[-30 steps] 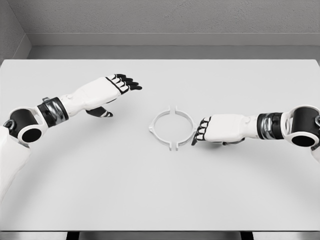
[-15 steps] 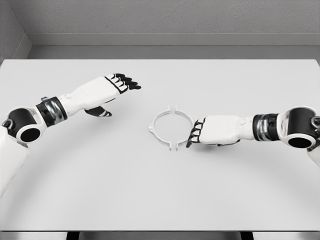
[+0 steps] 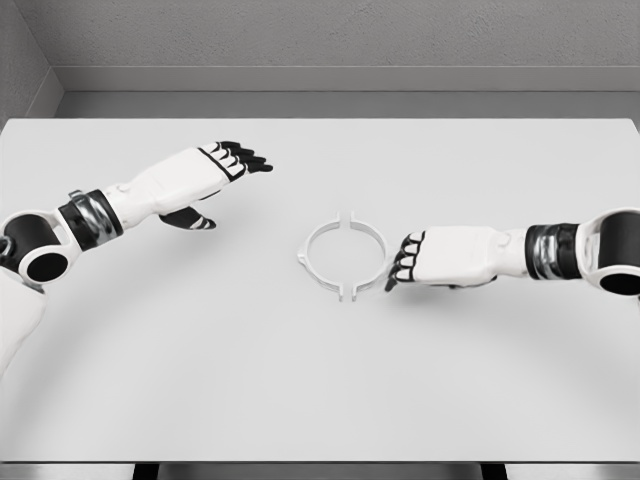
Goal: Assemble PVC drainage pipe clamps
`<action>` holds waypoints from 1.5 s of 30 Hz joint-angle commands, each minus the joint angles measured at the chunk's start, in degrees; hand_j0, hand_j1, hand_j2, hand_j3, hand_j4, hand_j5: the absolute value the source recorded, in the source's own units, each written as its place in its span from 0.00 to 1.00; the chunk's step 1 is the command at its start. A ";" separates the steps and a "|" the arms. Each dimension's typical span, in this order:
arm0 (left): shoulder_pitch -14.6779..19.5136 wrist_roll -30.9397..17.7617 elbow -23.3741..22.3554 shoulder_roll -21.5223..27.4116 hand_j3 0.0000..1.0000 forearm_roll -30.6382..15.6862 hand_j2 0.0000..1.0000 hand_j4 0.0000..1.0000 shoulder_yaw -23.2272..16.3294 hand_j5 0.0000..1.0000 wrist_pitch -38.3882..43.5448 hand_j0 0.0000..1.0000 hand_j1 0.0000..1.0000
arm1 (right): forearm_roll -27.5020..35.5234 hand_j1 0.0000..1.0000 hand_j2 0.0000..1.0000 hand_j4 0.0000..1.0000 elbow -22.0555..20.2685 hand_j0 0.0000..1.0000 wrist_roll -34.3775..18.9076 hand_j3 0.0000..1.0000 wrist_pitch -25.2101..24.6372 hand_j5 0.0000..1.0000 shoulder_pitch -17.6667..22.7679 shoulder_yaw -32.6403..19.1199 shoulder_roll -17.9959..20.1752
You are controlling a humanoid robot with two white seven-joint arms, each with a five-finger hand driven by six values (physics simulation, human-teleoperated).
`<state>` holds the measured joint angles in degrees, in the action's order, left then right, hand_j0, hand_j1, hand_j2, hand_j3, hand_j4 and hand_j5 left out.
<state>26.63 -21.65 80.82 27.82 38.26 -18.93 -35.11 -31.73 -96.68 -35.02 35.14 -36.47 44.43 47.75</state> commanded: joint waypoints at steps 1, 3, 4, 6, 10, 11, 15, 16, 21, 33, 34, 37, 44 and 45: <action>-0.09 0.03 -0.05 0.04 1.00 -0.38 1.00 1.00 0.04 1.00 0.11 1.00 1.00 | 0.70 0.85 0.85 0.85 0.26 0.85 0.02 0.85 -0.14 0.85 0.00 -1.10 0.94; 0.00 0.03 -1.63 -0.22 1.00 -0.29 1.00 1.00 -0.05 1.00 0.11 1.00 1.00 | 0.62 0.84 0.84 0.84 1.49 0.84 0.02 0.84 -0.14 0.84 -0.53 -2.24 0.77; 0.00 0.03 -1.63 -0.31 1.00 -0.38 1.00 1.00 -0.14 1.00 0.11 1.00 1.00 | 0.62 0.84 0.84 0.84 2.98 0.84 0.02 0.84 -0.14 0.84 -0.61 -2.33 0.33; 0.00 0.03 -3.04 -1.27 1.00 -0.29 1.00 1.00 -0.40 1.00 0.11 1.00 1.00 | 0.53 0.84 0.84 0.84 5.18 0.84 0.02 0.84 -0.14 0.84 -1.40 -2.33 0.06; 1.93 0.03 -7.34 -4.00 1.00 -0.20 1.00 1.00 -1.10 1.00 0.11 1.00 1.00 | 0.35 0.84 0.84 0.84 8.96 0.84 0.02 0.84 -0.14 0.84 -2.11 -2.16 -1.69; 2.46 0.03 -8.05 -4.88 1.00 -0.20 1.00 1.00 -1.19 1.00 0.11 1.00 1.00 | 0.26 0.84 0.84 0.84 10.01 0.84 0.02 0.84 -0.14 0.84 -2.11 -2.07 -2.57; 2.90 0.03 -8.75 -5.84 1.00 -0.12 1.00 1.00 -1.19 1.00 0.11 1.00 1.00 | -0.26 0.84 0.84 0.84 12.91 0.84 0.02 0.84 -0.14 0.84 -2.46 -1.63 -4.86; 3.16 0.03 -9.45 -6.37 1.00 0.06 1.00 1.00 -1.19 1.00 0.11 1.00 1.00 | -0.35 0.84 0.84 0.84 13.62 0.84 0.02 0.84 -0.14 0.84 -2.46 -1.63 -5.30; 3.60 0.03 -10.77 -7.25 1.00 0.15 1.00 1.00 -1.81 1.00 0.11 1.00 1.00 | -0.35 0.84 0.84 0.84 14.94 0.84 0.02 0.84 -0.14 0.84 -2.81 -1.72 -5.30; 3.87 -0.15 -11.92 -10.86 1.00 0.41 1.00 1.00 -4.01 1.00 0.11 1.00 1.00 | -2.02 0.84 0.84 0.84 16.96 0.84 0.02 0.84 -0.14 0.84 -2.81 -1.54 -7.06; 3.87 -0.15 -11.83 -10.86 1.00 0.41 1.00 1.00 -4.01 1.00 0.11 1.00 1.00 | -2.37 0.84 0.84 0.84 16.96 0.84 0.02 0.84 -0.14 0.84 -2.81 -1.54 -7.06; 3.78 -0.06 -11.92 -11.30 1.00 0.41 1.00 1.00 -4.44 1.00 0.11 1.00 1.00 | -2.37 0.84 0.84 0.84 16.78 0.84 0.02 0.84 -0.14 0.84 -2.81 -1.54 -7.15; 3.60 -0.06 -11.92 -12.26 1.00 0.41 1.00 1.00 -4.80 1.00 0.11 1.00 1.00 | -2.46 0.84 0.84 0.84 16.34 0.84 0.02 0.84 -0.14 0.84 -2.81 -0.75 -8.29; 3.60 -0.15 -11.92 -12.26 1.00 0.41 1.00 1.00 -4.80 1.00 0.11 1.00 1.00 | -2.46 0.84 0.84 0.84 16.34 0.84 0.02 0.84 -0.14 0.84 -2.81 -0.66 -8.29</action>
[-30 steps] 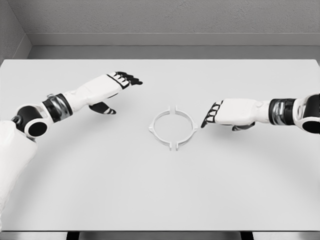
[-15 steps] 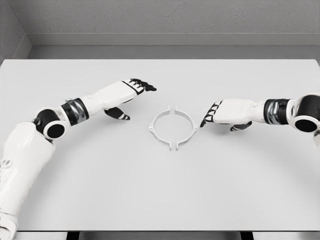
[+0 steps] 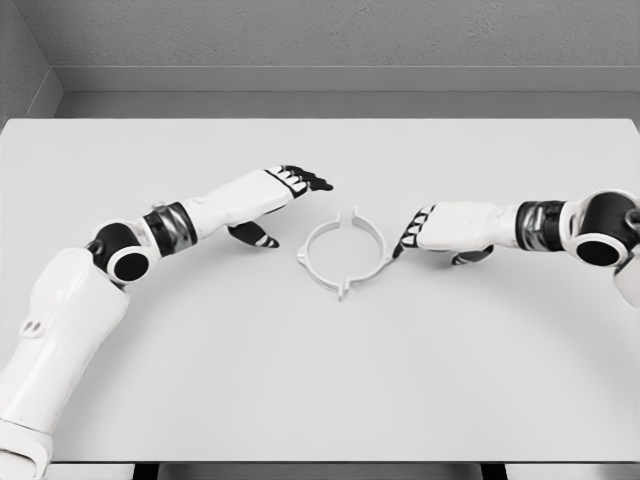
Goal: Assemble PVC drainage pipe clamps
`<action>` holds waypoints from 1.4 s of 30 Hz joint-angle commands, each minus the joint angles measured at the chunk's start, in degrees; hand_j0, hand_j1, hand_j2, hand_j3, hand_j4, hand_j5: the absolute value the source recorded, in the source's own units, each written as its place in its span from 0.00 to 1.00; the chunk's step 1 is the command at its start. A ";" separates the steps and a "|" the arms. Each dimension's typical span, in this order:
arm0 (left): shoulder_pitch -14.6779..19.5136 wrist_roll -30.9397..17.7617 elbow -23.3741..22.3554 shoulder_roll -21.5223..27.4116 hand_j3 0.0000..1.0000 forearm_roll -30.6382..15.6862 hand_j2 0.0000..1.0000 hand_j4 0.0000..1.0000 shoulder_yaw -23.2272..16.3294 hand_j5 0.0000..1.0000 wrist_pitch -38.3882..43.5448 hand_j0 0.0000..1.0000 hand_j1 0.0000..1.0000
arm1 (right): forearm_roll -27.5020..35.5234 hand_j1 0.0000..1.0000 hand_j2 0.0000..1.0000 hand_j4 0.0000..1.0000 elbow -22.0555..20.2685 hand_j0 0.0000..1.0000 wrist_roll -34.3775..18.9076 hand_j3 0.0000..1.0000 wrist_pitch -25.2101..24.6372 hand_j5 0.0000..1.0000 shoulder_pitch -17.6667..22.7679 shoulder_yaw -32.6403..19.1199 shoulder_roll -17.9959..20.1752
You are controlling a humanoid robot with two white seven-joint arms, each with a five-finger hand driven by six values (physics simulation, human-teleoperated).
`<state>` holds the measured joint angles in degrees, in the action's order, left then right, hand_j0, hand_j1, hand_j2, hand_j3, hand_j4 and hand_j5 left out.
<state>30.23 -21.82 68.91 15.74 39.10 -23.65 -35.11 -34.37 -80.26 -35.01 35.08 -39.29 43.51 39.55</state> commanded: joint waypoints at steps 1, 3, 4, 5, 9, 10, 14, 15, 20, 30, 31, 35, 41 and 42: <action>0.00 0.02 0.00 -0.18 1.00 -0.43 1.00 1.00 0.01 1.00 0.11 1.00 1.00 | 0.18 0.84 0.84 0.84 -0.08 0.84 0.01 0.84 -0.08 0.84 0.00 0.26 -0.08; 0.00 0.11 -0.09 -0.09 1.00 -0.43 1.00 1.00 0.01 1.00 0.11 1.00 1.00 | 0.18 0.84 0.84 0.84 0.01 0.84 0.01 0.84 -0.08 0.84 0.00 0.17 -0.08; 0.00 0.11 -0.09 0.00 1.00 -0.43 1.00 1.00 0.01 1.00 0.11 1.00 1.00 | 0.18 0.84 0.84 0.84 -0.08 0.84 0.01 0.84 -0.08 0.84 0.00 0.17 -0.08; 0.00 0.02 -0.09 0.00 1.00 -0.43 1.00 1.00 0.01 1.00 0.11 1.00 1.00 | 0.18 0.84 0.84 0.84 -0.08 0.84 0.01 0.84 -0.08 0.84 -0.09 0.17 0.01; 0.00 0.11 -0.09 0.08 1.00 -0.51 1.00 1.00 0.10 1.00 0.11 1.00 1.00 | 0.53 0.84 0.84 0.84 -0.16 0.84 0.01 0.84 -0.08 0.84 -0.88 0.00 0.27; 0.00 0.03 -0.09 0.08 1.00 -0.51 1.00 1.00 0.10 1.00 0.11 1.00 1.00 | 0.62 0.84 0.84 0.84 -0.16 0.84 0.01 0.84 -0.08 0.84 -1.05 0.00 0.44; 0.00 0.11 -0.09 0.08 1.00 -0.51 1.00 1.00 0.10 1.00 0.11 1.00 1.00 | 0.62 0.84 0.84 0.84 -0.16 0.84 0.01 0.84 -0.08 0.84 -1.32 -0.44 0.71; 0.00 0.11 -0.09 0.08 1.00 -0.51 1.00 1.00 0.10 1.00 0.11 1.00 1.00 | 0.53 0.84 0.84 0.84 0.01 0.84 0.01 0.84 -0.08 0.84 -2.20 -0.44 0.62; -0.26 0.11 -0.18 0.17 1.00 -0.51 1.00 1.00 0.10 1.00 0.11 1.00 1.00 | 0.44 0.84 0.84 0.84 2.38 0.84 0.01 0.84 -0.08 0.84 -4.57 -0.27 -0.78; -0.09 0.11 -0.09 1.23 1.00 -1.04 1.00 1.00 0.19 1.00 0.11 1.00 1.00 | -0.88 0.84 0.84 0.84 10.29 0.84 0.01 0.84 -0.08 0.84 -7.21 0.26 -6.23; -0.09 0.11 -0.09 1.31 1.00 -1.04 1.00 1.00 0.19 1.00 0.11 1.00 1.00 | -1.58 0.84 0.84 0.84 10.82 0.84 0.01 0.84 -0.08 0.84 -7.21 0.18 -6.76; 0.00 0.11 0.00 2.11 1.00 -1.22 1.00 1.00 0.45 1.00 0.11 1.00 1.00 | -2.11 0.84 0.84 0.84 12.84 0.84 0.01 0.84 -0.08 0.84 -7.65 0.26 -7.55; 0.44 0.20 0.61 5.88 1.00 -1.39 1.00 1.00 0.71 1.00 0.11 1.00 1.00 | -2.81 0.84 0.84 0.84 13.90 0.84 0.01 0.84 -0.08 0.84 -8.00 0.26 -8.69; 0.79 0.20 0.79 6.67 1.00 -1.39 1.00 1.00 0.80 1.00 0.11 1.00 1.00 | -3.07 0.84 0.84 0.84 14.95 0.84 0.01 0.84 -0.08 0.84 -8.09 0.26 -9.40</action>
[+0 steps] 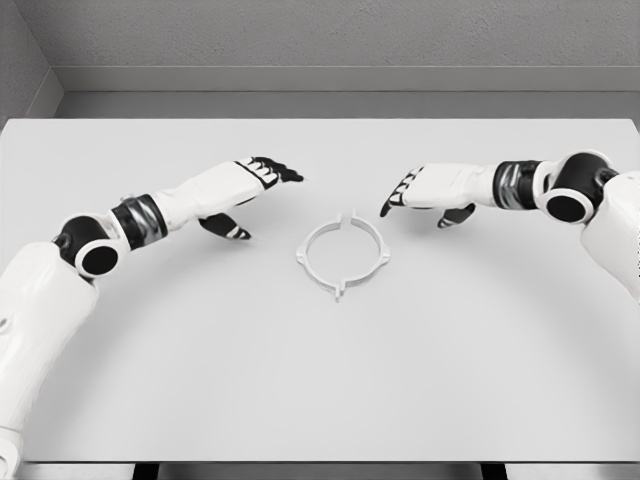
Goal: Assemble PVC drainage pipe clamps
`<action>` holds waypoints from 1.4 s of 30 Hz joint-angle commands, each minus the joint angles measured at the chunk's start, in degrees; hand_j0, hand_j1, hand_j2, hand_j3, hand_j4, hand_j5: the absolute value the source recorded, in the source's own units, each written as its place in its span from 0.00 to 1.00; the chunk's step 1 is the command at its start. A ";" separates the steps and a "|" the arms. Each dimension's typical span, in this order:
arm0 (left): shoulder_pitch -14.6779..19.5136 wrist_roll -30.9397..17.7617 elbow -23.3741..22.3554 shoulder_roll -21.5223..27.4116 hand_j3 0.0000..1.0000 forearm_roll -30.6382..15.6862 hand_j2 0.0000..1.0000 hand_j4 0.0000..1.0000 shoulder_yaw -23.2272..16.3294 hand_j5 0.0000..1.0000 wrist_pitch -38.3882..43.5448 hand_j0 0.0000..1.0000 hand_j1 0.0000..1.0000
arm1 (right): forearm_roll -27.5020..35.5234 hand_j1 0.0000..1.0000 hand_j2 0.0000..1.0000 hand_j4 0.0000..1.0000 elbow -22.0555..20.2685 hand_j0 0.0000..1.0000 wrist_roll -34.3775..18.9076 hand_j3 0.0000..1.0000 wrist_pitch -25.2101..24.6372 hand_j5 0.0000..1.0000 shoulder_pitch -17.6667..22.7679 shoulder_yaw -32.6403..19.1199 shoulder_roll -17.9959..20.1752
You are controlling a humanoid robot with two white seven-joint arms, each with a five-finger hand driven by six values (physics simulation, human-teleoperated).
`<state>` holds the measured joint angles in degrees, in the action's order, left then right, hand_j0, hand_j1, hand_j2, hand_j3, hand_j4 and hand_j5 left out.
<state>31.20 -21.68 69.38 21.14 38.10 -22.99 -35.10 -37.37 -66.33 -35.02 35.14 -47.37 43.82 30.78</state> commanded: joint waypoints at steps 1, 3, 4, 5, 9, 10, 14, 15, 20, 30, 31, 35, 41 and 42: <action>0.00 0.06 0.31 2.76 1.00 -1.01 1.00 1.00 0.14 1.00 0.10 1.00 1.00 | -0.51 0.84 0.84 0.84 1.11 0.84 0.02 0.84 -0.14 0.84 0.00 -0.05 -0.81; 0.00 0.06 0.31 6.63 1.00 -5.67 1.00 1.00 0.14 1.00 0.10 1.00 1.00 | -0.51 0.84 0.84 0.84 1.11 0.84 0.02 0.84 -0.14 0.84 0.00 -0.05 -0.90; 0.09 0.06 0.31 8.30 1.00 -6.55 1.00 1.00 0.49 1.00 0.10 1.00 1.00 | -0.59 0.84 0.84 0.84 1.11 0.84 0.02 0.84 -0.14 0.84 0.00 -0.05 -0.98; 0.18 0.06 0.40 8.74 1.00 -6.64 1.00 1.00 0.58 1.00 0.10 1.00 1.00 | -0.59 0.84 0.84 0.84 1.11 0.84 0.02 0.84 -0.14 0.84 0.00 -0.05 -1.07; 0.79 0.06 0.14 14.10 1.00 -10.33 1.00 1.00 0.76 1.00 0.10 1.00 1.00 | -0.68 0.84 0.84 0.84 0.50 0.84 0.02 0.84 -0.14 0.84 0.00 0.74 -1.34; 0.79 0.06 0.14 14.80 1.00 -10.42 1.00 1.00 0.84 1.00 0.10 1.00 1.00 | -0.68 0.84 0.84 0.84 0.50 0.84 0.02 0.84 -0.14 0.84 0.00 0.74 -1.34; 0.70 0.06 0.40 15.86 1.00 -10.59 1.00 1.00 1.19 1.00 0.10 1.00 1.00 | -0.77 0.84 0.84 0.84 -0.29 0.84 0.02 0.84 -0.14 0.84 0.00 0.83 -1.34; 0.70 0.06 0.40 15.86 1.00 -10.59 1.00 1.00 1.46 1.00 0.10 1.00 1.00 | -0.77 0.84 0.84 0.84 -0.73 0.84 0.02 0.84 -0.14 0.84 0.00 0.83 -1.34; 0.44 0.06 0.49 15.77 1.00 -10.59 1.00 1.00 1.72 1.00 0.10 1.00 1.00 | -0.77 0.84 0.84 0.84 -0.91 0.84 0.02 0.84 -0.14 0.84 0.00 0.83 -1.51; 0.26 0.06 0.49 15.86 1.00 -10.59 1.00 1.00 1.72 1.00 0.10 1.00 1.00 | -0.77 0.84 0.84 0.84 -2.14 0.84 0.02 0.84 -0.14 0.84 0.00 1.71 -1.51; 0.27 0.06 0.40 15.86 1.00 -10.59 1.00 1.00 1.72 1.00 0.10 1.00 1.00 | -0.77 0.84 0.84 0.84 -2.14 0.84 0.02 0.84 -0.14 0.84 0.00 1.71 -1.51; 0.35 0.06 0.40 15.86 1.00 -10.59 1.00 1.00 1.72 1.00 0.10 1.00 1.00 | -0.77 0.84 0.84 0.84 -2.14 0.84 0.02 0.84 -0.14 0.84 0.00 1.71 -1.69; 0.35 0.06 0.40 15.86 1.00 -10.59 1.00 1.00 1.72 1.00 0.10 1.00 1.00 | -0.77 0.84 0.84 0.84 -1.61 0.84 0.02 0.84 -0.14 0.84 -0.70 1.71 -1.60; 0.35 0.06 0.40 15.86 1.00 -10.59 1.00 1.00 1.72 1.00 0.10 1.00 1.00 | -0.68 0.84 0.84 0.84 -1.52 0.84 0.02 0.84 -0.14 0.84 -0.79 1.62 -1.51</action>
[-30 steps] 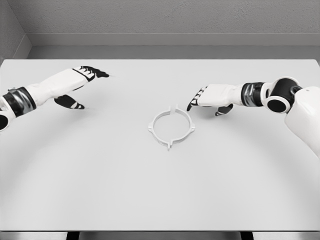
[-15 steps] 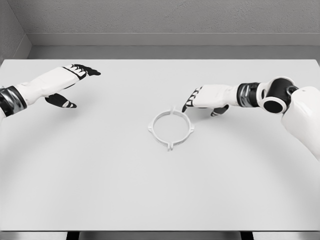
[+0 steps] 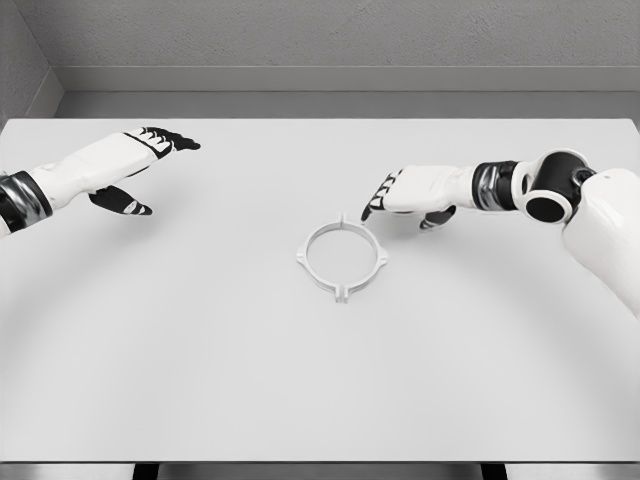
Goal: Assemble PVC drainage pipe clamps
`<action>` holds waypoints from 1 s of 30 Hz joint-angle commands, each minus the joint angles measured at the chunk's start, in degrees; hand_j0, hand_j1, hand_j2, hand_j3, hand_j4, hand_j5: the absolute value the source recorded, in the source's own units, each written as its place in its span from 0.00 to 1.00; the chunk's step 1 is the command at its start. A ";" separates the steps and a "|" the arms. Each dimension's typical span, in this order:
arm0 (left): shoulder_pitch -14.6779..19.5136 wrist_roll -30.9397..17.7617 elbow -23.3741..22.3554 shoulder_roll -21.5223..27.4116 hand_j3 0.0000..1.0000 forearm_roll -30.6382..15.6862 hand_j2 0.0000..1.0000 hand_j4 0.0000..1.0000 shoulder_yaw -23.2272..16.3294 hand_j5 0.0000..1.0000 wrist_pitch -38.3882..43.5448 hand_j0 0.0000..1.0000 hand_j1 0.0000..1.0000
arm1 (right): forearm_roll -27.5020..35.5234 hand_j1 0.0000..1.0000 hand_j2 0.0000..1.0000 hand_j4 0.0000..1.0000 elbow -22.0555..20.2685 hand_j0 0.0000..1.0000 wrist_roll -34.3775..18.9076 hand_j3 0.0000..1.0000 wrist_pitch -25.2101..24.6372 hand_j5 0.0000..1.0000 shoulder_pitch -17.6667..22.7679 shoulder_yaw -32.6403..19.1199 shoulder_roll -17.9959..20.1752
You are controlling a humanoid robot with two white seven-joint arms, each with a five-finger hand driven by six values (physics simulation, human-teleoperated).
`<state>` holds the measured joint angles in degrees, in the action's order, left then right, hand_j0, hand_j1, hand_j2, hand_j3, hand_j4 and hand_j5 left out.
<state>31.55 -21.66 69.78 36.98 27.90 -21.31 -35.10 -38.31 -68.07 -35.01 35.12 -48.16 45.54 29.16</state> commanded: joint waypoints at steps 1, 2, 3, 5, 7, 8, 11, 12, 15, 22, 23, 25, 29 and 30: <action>0.00 0.03 0.01 0.11 1.00 -0.39 1.00 1.00 0.04 1.00 0.10 1.00 1.00 | 0.25 0.84 0.84 0.84 0.30 0.84 0.01 0.84 -0.12 0.84 0.00 -0.10 0.11; 0.00 0.03 0.01 0.46 1.00 -0.39 1.00 1.00 0.04 1.00 0.10 1.00 1.00 | 0.25 0.84 0.84 0.84 0.39 0.84 0.01 0.84 -0.12 0.84 -0.09 -0.19 0.19; 0.00 0.03 -0.08 0.46 1.00 -0.39 1.00 1.00 0.04 1.00 0.10 1.00 1.00 | 0.34 0.84 0.84 0.84 0.39 0.84 0.01 0.84 -0.12 0.84 -0.61 -0.19 0.37; 0.00 0.03 0.01 0.46 1.00 -0.39 1.00 1.00 0.04 1.00 0.10 1.00 1.00 | 0.87 0.84 0.84 0.84 -0.31 0.84 0.01 0.84 -0.12 0.84 -0.79 -0.28 1.68; 0.00 0.03 0.01 0.46 1.00 -0.39 1.00 1.00 0.04 1.00 0.10 1.00 1.00 | 1.22 0.84 0.84 0.84 -3.91 0.84 0.01 0.84 -0.12 0.84 -0.88 -0.81 4.67; 0.00 0.03 0.01 0.46 1.00 -0.48 1.00 1.00 0.04 1.00 0.10 1.00 1.00 | 1.22 0.84 0.84 0.84 -6.72 0.84 0.01 0.84 -0.12 0.84 -0.35 -0.98 6.78; 0.00 0.03 0.10 0.55 1.00 -0.48 1.00 1.00 0.04 1.00 0.10 1.00 1.00 | 1.66 0.84 0.84 0.84 -11.65 0.84 0.01 0.84 -0.12 0.84 1.67 -0.98 11.70; 0.00 0.03 0.10 0.90 1.00 -0.48 1.00 1.00 0.04 1.00 0.10 1.00 1.00 | 1.66 0.84 0.84 0.84 -12.26 0.84 0.01 0.84 -0.12 0.84 2.72 -0.98 12.67; 0.00 0.12 0.01 0.90 1.00 -0.48 1.00 1.00 0.04 1.00 0.10 1.00 1.00 | 1.66 0.84 0.84 0.84 -14.37 0.84 0.01 0.84 -0.12 0.84 4.04 -0.98 15.31; 0.00 0.12 0.10 1.43 1.00 -0.48 1.00 1.00 0.04 1.00 0.10 1.00 1.00 | 1.22 0.84 0.84 0.84 -16.13 0.84 0.01 0.84 -0.12 0.84 6.68 -0.72 15.05; 0.00 0.12 0.01 1.43 1.00 -0.48 1.00 1.00 0.04 1.00 0.10 1.00 1.00 | 1.31 0.84 0.84 0.84 -16.13 0.84 0.01 0.84 -0.12 0.84 6.68 -0.72 14.96; 0.00 0.12 0.10 1.52 1.00 -0.48 1.00 1.00 0.04 1.00 0.10 1.00 1.00 | 1.13 0.84 0.84 0.84 -17.18 0.84 0.01 0.84 -0.12 0.84 6.77 -0.63 14.96; 0.00 0.12 1.24 2.57 1.00 -0.48 1.00 1.00 0.04 1.00 0.10 1.00 1.00 | 0.96 0.84 0.84 0.84 -19.30 0.84 0.01 0.84 -0.12 0.84 7.21 -0.10 14.96; 0.00 0.12 1.42 2.57 1.00 -0.48 1.00 1.00 0.04 1.00 0.10 1.00 1.00 | 0.87 0.83 0.83 0.83 -19.30 0.83 0.01 0.83 -0.12 0.83 7.38 -0.10 14.87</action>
<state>31.46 -21.57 70.75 39.22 27.81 -21.30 -35.11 -37.52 -86.78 -35.02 35.13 -40.61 45.33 44.06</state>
